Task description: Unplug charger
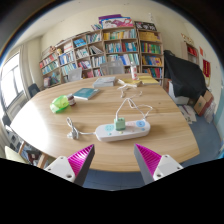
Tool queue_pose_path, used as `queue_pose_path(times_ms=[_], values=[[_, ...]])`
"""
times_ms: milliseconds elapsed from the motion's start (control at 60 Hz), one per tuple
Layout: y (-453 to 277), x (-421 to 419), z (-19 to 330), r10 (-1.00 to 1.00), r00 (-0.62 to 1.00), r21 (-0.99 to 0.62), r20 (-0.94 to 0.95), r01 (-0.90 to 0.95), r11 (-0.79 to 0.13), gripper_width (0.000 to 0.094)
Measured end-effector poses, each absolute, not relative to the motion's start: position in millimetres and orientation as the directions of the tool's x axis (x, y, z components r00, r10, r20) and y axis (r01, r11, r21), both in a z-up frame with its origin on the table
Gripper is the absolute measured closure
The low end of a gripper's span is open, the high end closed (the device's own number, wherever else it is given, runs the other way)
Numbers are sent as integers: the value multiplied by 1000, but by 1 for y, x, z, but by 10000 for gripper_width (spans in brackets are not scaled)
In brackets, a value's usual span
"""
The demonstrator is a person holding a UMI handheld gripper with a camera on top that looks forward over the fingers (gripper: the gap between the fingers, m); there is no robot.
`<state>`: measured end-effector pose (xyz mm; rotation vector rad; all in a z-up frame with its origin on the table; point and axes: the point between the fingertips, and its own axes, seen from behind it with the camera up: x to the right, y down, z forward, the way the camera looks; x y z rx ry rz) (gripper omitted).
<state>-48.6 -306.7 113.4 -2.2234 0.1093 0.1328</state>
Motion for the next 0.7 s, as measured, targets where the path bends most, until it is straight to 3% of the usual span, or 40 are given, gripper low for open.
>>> queue_pose_path(times_ms=[117, 367, 517, 567, 700], values=[[-257, -66, 97, -32, 993, -800, -111, -109, -590, 102], [-163, -17, 46, -99, 995, -836, -11, -63, -545, 137], [-143, -29, 44, 5, 999, -852, -38, -30, -523, 296], [-144, -31, 38, 12, 1000, -844, -6, 2, -536, 608], [-143, -29, 39, 52, 998, -826, -19, 14, -563, 658]])
